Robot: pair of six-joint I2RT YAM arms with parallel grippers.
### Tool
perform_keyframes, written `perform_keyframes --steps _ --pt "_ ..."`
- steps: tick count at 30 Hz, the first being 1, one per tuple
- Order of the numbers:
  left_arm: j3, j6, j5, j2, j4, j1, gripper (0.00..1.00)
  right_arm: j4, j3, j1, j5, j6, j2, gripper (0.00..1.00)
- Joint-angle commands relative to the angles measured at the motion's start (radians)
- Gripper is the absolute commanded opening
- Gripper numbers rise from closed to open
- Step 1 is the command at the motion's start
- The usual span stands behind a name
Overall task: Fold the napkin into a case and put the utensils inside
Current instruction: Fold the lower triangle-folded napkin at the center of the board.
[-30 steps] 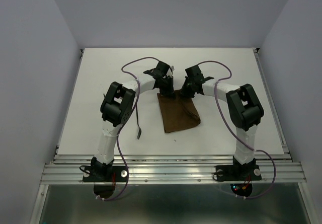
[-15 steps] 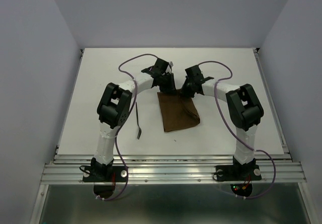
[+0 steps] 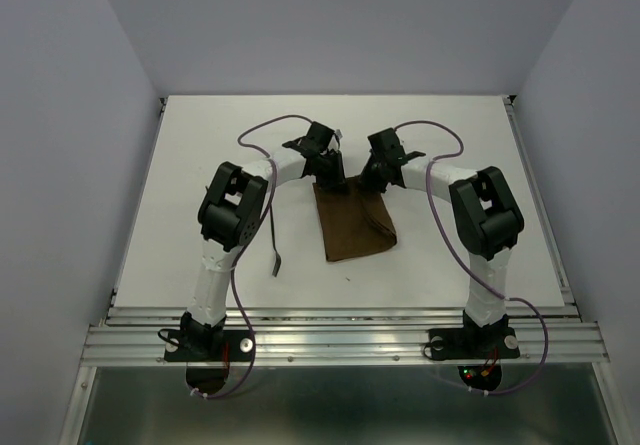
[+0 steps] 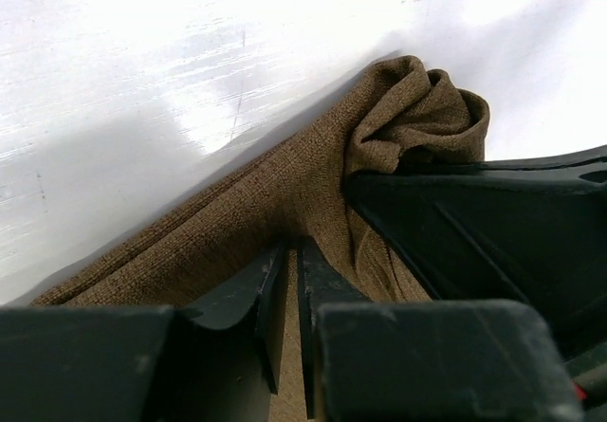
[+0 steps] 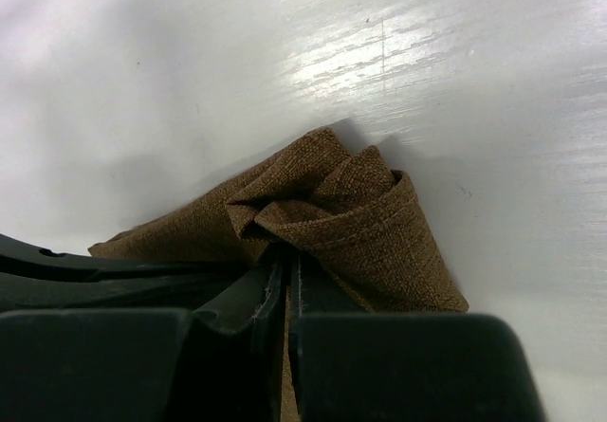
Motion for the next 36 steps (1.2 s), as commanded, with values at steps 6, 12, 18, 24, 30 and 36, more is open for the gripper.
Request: perform_keyframes --steps 6,12,18,24,30,36 --pt "-0.035 0.03 -0.02 -0.005 -0.018 0.0 0.18 0.017 0.074 0.009 0.047 0.013 0.032 0.01" --pt "-0.033 0.025 -0.012 -0.031 -0.015 0.008 0.18 0.018 0.063 0.009 0.027 0.015 0.07 0.01" --pt "0.002 0.021 -0.005 -0.077 -0.023 0.03 0.2 0.033 0.033 0.009 0.013 0.001 0.064 0.01" --pt "-0.09 0.001 0.017 -0.192 0.012 0.026 0.19 0.046 0.019 0.009 0.0 -0.005 0.064 0.01" --pt "-0.341 -0.071 0.069 -0.371 0.164 0.01 0.18 0.073 -0.018 0.009 -0.011 -0.007 0.057 0.01" --pt "-0.463 -0.169 0.138 -0.439 0.356 -0.041 0.18 0.073 -0.026 0.009 -0.008 0.0 0.058 0.01"
